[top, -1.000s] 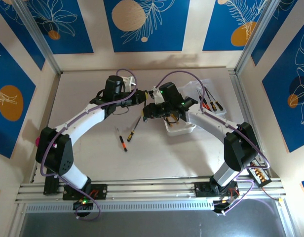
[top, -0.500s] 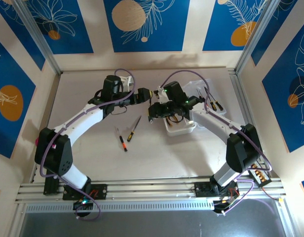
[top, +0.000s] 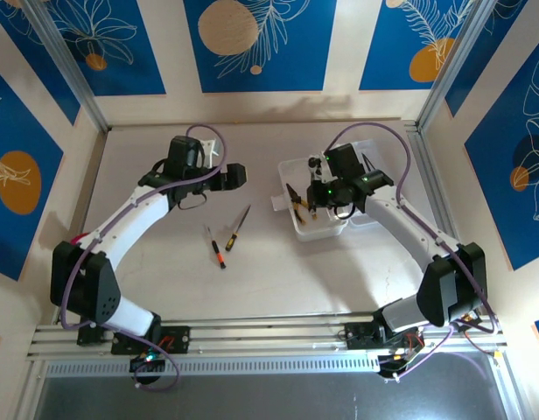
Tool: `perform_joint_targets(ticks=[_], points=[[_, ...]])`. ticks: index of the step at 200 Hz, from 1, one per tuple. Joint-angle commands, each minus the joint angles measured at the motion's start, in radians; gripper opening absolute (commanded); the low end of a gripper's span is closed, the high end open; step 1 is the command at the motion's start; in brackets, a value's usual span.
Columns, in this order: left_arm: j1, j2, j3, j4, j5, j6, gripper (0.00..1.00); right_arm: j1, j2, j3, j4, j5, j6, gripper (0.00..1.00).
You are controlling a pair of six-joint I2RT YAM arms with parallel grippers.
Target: Pack the tool kit
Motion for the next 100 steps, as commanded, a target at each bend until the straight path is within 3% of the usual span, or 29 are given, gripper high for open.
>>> perform_joint_targets(ticks=[1, 100], points=[[0.008, -0.020, -0.044, -0.027, -0.017, 0.015, 1.00, -0.010, 0.002, -0.005, 0.004, 0.108, -0.069, 0.00], [0.007, -0.011, -0.075, -0.006, 0.009, -0.006, 1.00, -0.032, 0.159, 0.069, 0.064, 0.258, -0.158, 0.00]])
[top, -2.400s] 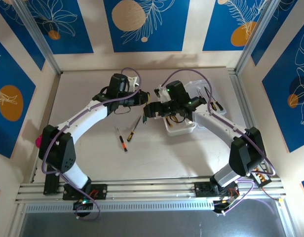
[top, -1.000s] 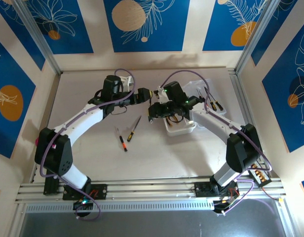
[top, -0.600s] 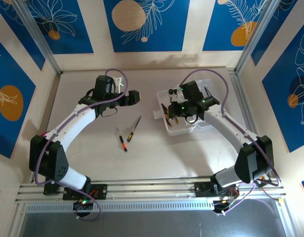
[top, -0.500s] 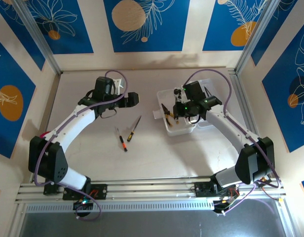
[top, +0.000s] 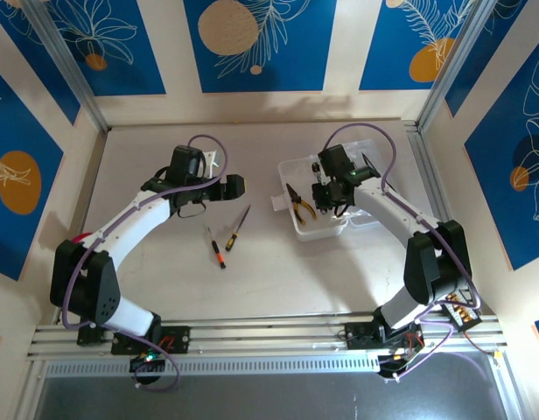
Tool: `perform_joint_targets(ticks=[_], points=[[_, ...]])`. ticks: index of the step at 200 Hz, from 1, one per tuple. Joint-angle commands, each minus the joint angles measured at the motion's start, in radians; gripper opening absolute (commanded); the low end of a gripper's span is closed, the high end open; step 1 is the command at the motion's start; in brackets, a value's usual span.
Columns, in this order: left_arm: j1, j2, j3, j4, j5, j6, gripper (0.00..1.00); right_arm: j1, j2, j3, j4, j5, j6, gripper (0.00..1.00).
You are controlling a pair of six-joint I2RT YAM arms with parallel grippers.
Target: Pack the tool kit
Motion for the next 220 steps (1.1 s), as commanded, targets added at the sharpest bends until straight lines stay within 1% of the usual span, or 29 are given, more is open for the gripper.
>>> perform_joint_targets(ticks=[1, 48, 128, 194, 220], points=[[0.007, -0.010, -0.008, 0.002, 0.015, -0.005, 1.00, -0.007, 0.008, 0.048, 0.052, 0.082, -0.038, 0.00], [0.007, 0.004, -0.001, 0.009, 0.023, -0.011, 1.00, -0.015, -0.014, 0.060, 0.030, 0.133, -0.061, 0.00], [0.008, 0.015, 0.003, 0.012, 0.036, -0.011, 1.00, -0.060, -0.032, 0.046, 0.009, 0.160, -0.085, 0.00], [0.008, 0.019, 0.006, 0.011, 0.043, -0.010, 1.00, -0.063, -0.027, 0.047, -0.002, 0.222, -0.114, 0.00], [0.008, 0.019, 0.004, 0.012, 0.042, -0.008, 1.00, -0.063, -0.032, 0.044, 0.005, 0.195, -0.126, 0.00]])
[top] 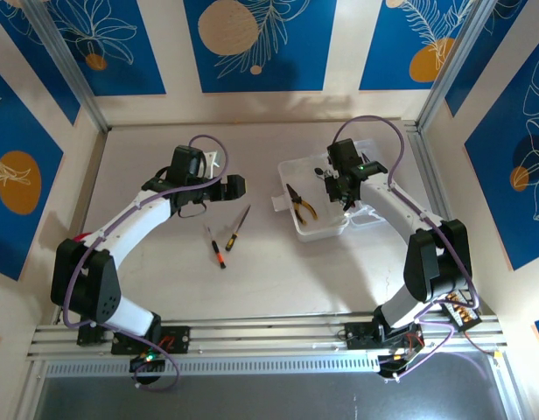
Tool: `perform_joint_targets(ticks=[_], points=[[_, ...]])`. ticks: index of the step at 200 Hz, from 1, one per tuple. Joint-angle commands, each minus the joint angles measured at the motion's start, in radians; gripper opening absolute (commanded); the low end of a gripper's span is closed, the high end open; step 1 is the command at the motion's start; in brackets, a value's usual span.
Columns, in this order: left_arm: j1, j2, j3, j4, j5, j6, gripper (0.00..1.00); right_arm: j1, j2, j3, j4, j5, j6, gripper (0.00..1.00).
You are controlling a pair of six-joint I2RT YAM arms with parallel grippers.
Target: Pack the tool kit
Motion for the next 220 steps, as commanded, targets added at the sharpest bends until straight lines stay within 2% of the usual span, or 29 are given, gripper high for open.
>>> perform_joint_targets(ticks=[1, 117, 220], points=[[0.008, 0.011, 0.003, 0.010, 0.024, -0.006, 1.00, -0.002, -0.038, 0.013, 0.019, 0.006, -0.026, 0.00], [0.008, 0.015, -0.008, 0.004, 0.021, 0.002, 1.00, 0.019, 0.075, 0.026, 0.101, -0.100, -0.074, 0.00], [0.008, 0.022, -0.007, -0.002, 0.022, 0.010, 1.00, 0.007, 0.188, 0.135, 0.089, -0.014, -0.019, 0.00]])
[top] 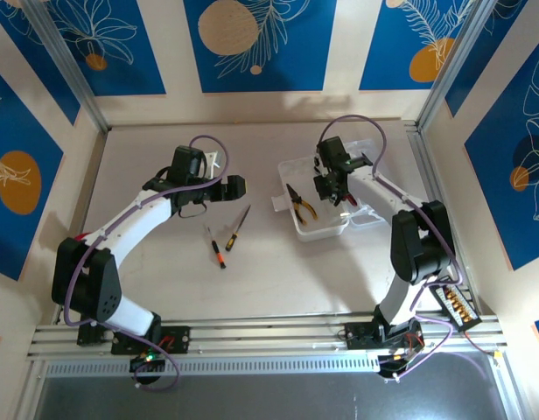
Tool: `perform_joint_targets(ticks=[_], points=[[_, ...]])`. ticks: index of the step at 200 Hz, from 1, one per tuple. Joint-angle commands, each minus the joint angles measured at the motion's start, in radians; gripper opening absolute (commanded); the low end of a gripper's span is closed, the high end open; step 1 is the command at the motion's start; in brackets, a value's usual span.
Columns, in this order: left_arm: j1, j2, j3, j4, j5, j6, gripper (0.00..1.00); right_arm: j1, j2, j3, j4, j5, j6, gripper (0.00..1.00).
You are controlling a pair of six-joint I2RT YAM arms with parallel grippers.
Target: Pack the tool kit
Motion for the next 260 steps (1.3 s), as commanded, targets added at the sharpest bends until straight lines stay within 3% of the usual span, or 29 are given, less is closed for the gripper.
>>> perform_joint_targets(ticks=[1, 90, 173, 260], points=[[0.008, 0.015, -0.007, -0.002, 0.022, 0.010, 1.00, -0.008, 0.027, 0.054, 0.032, 0.043, 0.040, 0.00], [0.008, 0.019, -0.004, -0.005, 0.024, 0.013, 1.00, -0.058, 0.023, 0.082, -0.062, 0.100, 0.132, 0.00], [0.008, 0.014, -0.009, -0.003, 0.025, 0.011, 1.00, -0.015, -0.084, -0.006, -0.006, -0.019, 0.042, 0.00], [0.009, 0.007, -0.019, -0.047, 0.002, 0.042, 1.00, 0.000, -0.073, -0.046, -0.036, -0.056, 0.042, 0.00]])
